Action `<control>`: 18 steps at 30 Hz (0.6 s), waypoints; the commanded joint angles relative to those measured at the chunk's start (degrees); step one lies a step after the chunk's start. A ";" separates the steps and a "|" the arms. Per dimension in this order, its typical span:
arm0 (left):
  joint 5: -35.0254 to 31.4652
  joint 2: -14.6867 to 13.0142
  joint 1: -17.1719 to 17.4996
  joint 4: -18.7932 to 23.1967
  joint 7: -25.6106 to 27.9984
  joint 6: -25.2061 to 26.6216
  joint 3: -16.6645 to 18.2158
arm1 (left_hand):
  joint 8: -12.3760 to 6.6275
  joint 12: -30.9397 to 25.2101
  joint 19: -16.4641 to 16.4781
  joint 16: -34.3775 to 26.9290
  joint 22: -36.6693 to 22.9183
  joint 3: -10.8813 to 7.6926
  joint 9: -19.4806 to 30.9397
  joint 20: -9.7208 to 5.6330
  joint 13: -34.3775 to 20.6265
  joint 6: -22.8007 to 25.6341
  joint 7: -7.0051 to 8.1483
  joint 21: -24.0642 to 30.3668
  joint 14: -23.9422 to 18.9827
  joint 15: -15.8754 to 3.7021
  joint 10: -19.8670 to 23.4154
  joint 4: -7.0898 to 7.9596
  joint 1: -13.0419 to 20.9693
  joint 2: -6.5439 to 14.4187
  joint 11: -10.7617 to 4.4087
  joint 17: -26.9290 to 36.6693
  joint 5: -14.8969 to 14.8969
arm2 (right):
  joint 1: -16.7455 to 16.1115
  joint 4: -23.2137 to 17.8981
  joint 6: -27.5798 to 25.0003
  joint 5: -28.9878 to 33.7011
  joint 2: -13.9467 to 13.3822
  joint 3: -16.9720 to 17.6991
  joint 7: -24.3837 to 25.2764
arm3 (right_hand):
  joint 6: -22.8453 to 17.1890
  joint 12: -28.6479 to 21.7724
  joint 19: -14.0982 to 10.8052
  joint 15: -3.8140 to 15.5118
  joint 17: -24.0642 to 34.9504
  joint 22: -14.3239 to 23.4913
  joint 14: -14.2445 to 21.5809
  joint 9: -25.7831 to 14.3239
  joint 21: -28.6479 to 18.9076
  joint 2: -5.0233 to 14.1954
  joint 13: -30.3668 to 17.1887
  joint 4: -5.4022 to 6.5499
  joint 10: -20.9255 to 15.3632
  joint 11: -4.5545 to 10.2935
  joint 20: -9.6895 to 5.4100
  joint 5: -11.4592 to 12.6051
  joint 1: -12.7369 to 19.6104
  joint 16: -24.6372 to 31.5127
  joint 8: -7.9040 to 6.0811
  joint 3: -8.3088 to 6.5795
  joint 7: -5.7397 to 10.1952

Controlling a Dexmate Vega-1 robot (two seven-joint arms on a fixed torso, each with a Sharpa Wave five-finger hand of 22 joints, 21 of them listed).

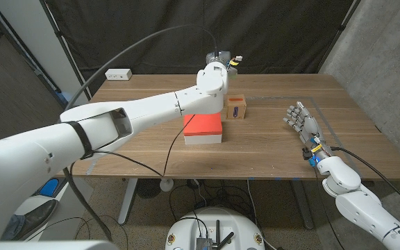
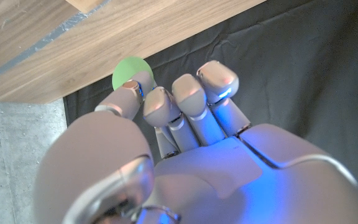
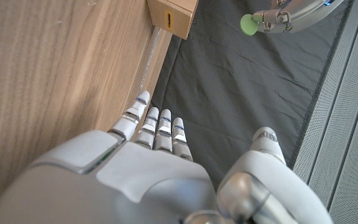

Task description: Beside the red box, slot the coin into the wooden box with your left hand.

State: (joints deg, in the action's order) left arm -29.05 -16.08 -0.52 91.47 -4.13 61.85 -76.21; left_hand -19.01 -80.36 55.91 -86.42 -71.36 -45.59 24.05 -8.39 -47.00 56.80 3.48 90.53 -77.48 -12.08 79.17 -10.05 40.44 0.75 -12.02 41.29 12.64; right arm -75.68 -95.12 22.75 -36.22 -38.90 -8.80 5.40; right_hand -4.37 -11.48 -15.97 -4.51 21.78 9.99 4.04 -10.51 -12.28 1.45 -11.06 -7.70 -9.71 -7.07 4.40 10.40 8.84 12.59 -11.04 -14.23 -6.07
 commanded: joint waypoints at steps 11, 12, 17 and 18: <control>1.42 7.29 -3.17 -8.25 -2.71 5.07 -6.23 | 0.26 -0.20 0.43 0.31 -0.07 -0.04 0.24 -3.56 0.07 3.58 -3.53 0.02 -0.33 -0.03 0.35 0.00 -0.06 -0.37 -0.04 -0.10 -0.23 | -0.48 0.52 0.34 -0.99 -0.40 0.21 -0.93 | -0.40 -0.17 -0.34 -0.40 0.13 0.23 0.24 -0.14 0.09 0.44 -0.27 -0.44 -0.71 0.23 0.01 -0.12 0.11 0.27 -0.23 -0.24 -0.13; 1.58 7.19 -3.30 -8.27 -2.65 4.74 -6.50 | 0.32 0.06 0.42 0.57 -0.06 -0.02 0.18 -3.56 0.30 3.59 -3.59 0.01 -0.10 -0.03 0.03 0.00 -0.06 -0.36 -0.03 -0.42 -0.23 | -0.52 0.52 0.41 -0.92 -0.43 0.23 -0.93 | -0.40 -0.15 -0.37 -0.35 0.13 0.23 0.21 -0.14 0.09 0.44 -0.27 -0.44 -0.68 0.20 -0.02 -0.12 0.11 0.26 -0.24 -0.24 -0.13; 2.18 7.65 -3.61 -9.07 -1.90 5.00 -7.35 | 0.37 -0.15 0.31 0.46 -0.07 -0.07 0.32 -3.56 0.06 3.50 -3.56 0.02 -0.18 -0.03 0.23 -0.02 -0.01 -0.32 -0.04 -0.37 -0.20 | -0.63 0.40 0.48 -1.00 -0.47 0.30 -1.01 | -0.39 -0.14 -0.36 -0.33 0.11 0.23 0.24 -0.14 0.14 0.45 -0.27 -0.44 -0.67 0.22 -0.05 -0.12 0.12 0.27 -0.23 -0.24 -0.12; 2.34 7.78 -3.39 -9.23 -1.43 5.00 -7.13 | 0.37 0.09 0.30 0.43 -0.07 -0.07 0.38 -3.56 0.32 3.49 -3.61 0.03 -0.20 -0.03 0.05 -0.02 0.01 -0.30 -0.04 -0.38 -0.20 | -0.64 0.38 0.47 -0.98 -0.44 0.31 -0.94 | -0.35 -0.14 -0.35 -0.35 0.11 0.23 0.25 -0.14 0.16 0.45 -0.27 -0.44 -0.66 0.25 -0.03 -0.12 0.12 0.27 -0.21 -0.25 -0.13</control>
State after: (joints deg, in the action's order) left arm -28.12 -10.01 -3.22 84.73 -6.58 65.94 -81.54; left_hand -18.40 -80.36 55.91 -86.20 -71.37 -45.60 24.06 -8.39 -46.70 56.80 3.46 90.53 -77.48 -12.08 79.21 -10.05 40.44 0.75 -11.98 40.86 12.65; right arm -75.95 -94.57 23.06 -37.07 -39.15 -8.78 4.57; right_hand -4.37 -11.48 -15.97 -4.51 21.79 9.99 4.04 -10.51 -12.30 1.45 -11.06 -7.70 -10.02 -6.76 4.39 10.40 8.84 12.59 -11.04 -14.23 -6.07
